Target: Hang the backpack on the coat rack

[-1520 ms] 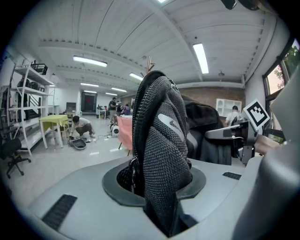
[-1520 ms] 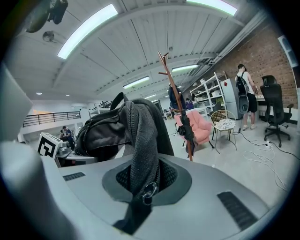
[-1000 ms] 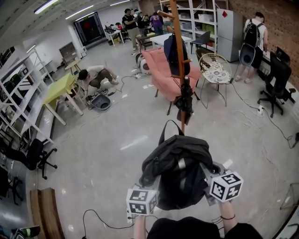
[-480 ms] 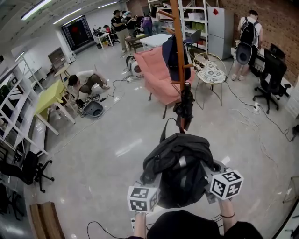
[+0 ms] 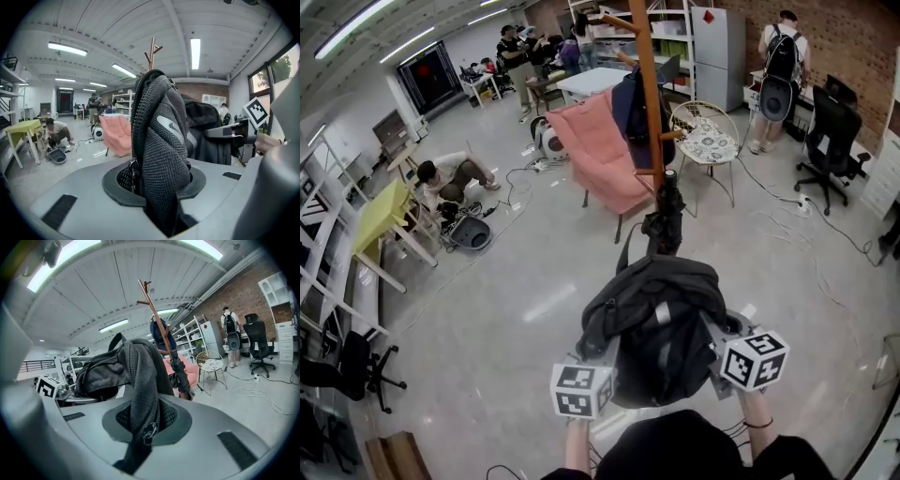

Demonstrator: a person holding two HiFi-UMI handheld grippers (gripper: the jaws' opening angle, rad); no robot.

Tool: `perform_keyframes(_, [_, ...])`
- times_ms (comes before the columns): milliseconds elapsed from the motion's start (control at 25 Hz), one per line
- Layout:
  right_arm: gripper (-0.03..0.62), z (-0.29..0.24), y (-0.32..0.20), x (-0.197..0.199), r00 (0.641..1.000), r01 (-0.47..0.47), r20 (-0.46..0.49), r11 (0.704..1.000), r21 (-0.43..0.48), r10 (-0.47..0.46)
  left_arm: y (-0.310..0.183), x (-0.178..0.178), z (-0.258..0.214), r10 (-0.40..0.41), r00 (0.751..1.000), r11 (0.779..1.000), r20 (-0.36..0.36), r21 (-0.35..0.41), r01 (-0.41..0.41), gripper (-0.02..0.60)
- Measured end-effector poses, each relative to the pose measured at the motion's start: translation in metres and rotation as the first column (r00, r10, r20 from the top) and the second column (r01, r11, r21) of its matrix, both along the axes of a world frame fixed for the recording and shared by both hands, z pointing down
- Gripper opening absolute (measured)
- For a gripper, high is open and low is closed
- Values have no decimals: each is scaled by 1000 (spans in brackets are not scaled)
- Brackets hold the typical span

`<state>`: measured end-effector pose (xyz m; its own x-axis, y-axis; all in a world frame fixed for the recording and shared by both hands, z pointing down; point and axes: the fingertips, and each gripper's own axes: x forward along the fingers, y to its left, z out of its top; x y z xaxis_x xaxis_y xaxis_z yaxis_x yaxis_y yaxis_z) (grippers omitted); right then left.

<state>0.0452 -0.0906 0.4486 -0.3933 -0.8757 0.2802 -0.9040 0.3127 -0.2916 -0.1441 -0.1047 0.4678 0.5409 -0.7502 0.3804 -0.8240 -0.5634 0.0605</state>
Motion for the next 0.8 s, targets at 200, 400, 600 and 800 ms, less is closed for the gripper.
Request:
perform_keyframes(200, [29,-7,-26,-1,1000,-14,-3,1000,6,14,-29,-1,-5,10,1000,1000,-4,2,-10,132])
perform_keyframes(400, [29,-10,-62,5,1000,-27,-5,1000,-10,27,-66,5,-6,20,1000,1000,-5,-16,-20,132])
perform_keyframes(600, [29,0,-101,8,999,-48,0,998,-39,48,-109,10,4,39,999,999,-6,-38,-39,132])
perform_keyframes(800, [29,-1,-142,18,998,-53,16,997,-58,54,-152,20,2,43,999,997,-4,-57,-43,132])
